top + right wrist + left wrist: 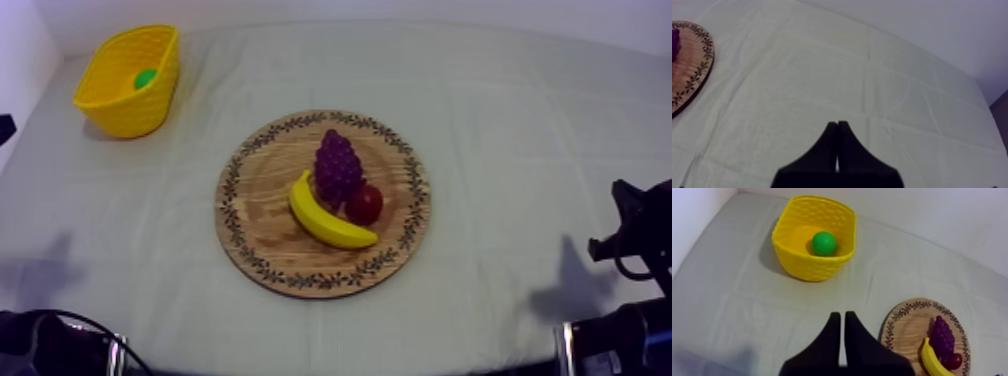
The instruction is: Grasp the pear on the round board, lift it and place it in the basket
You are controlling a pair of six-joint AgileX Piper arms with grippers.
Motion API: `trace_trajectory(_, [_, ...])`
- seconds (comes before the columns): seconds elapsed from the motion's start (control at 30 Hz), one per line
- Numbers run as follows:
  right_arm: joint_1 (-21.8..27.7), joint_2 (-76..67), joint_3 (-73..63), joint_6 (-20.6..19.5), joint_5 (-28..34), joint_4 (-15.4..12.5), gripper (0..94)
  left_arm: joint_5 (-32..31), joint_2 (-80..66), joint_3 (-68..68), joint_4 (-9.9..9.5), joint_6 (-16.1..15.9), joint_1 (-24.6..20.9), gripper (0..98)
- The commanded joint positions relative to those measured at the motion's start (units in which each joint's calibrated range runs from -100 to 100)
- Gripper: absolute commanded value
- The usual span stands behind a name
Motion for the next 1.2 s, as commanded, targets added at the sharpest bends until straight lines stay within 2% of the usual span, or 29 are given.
trace_trajectory(0.0, [0.0,0.0,0.0,0.0,0.1,0.0,0.4,-2.0,-8.4,6.2,0.64,-1.7,-0.6,0.2])
trace_trajectory(0.13, [0.0,0.0,0.0,0.0,0.1,0.0,0.4,-4.9,-13.1,9.2,1.73,-4.5,-1.2,0.1])
trace_trajectory(0.23, [0.0,0.0,0.0,0.0,0.1,0.0,0.4,-9.3,-15.0,11.8,2.62,-6.9,-1.5,0.1])
trace_trajectory(0.3, [0.0,0.0,0.0,0.0,0.1,0.0,0.4,-12.1,-16.0,14.9,2.22,-7.7,-1.7,0.1])
trace_trajectory(0.33, [0.0,0.0,0.0,0.0,0.1,0.0,0.4,-12.9,-16.6,16.8,1.43,-7.7,-1.8,0.1])
trace_trajectory(0.37, [0.0,0.0,0.0,0.0,0.1,0.0,0.4,-13.3,-17.3,18.8,0.49,-7.4,-2.0,0.1])
trace_trajectory(0.5, [0.0,0.0,0.0,0.0,0.1,0.0,0.4,-14.4,-20.6,25.8,-0.83,-7.9,-2.4,0.0])
trace_trajectory(0.67, [0.0,0.0,0.0,0.0,0.1,0.0,0.4,-15.2,-23.8,29.0,-0.95,-9.2,-2.6,0.0])
trace_trajectory(0.83, [0.0,0.0,0.0,0.0,0.1,0.0,0.4,-20.9,-28.4,35.2,0.30,-13.2,-2.5,0.0])
trace_trajectory(0.9, [-0.1,0.0,0.0,0.0,0.1,0.0,0.4,-21.9,-29.4,38.2,-1.13,-12.3,-2.2,0.0])
trace_trajectory(1.03, [-0.2,0.0,0.0,0.0,0.1,0.0,0.4,-22.5,-30.1,40.4,-2.56,-11.3,-1.3,0.0])
trace_trajectory(1.17, [-0.3,0.0,0.0,0.0,0.1,0.0,0.4,-23.3,-30.3,41.4,-3.48,-6.1,-1.2,0.0])
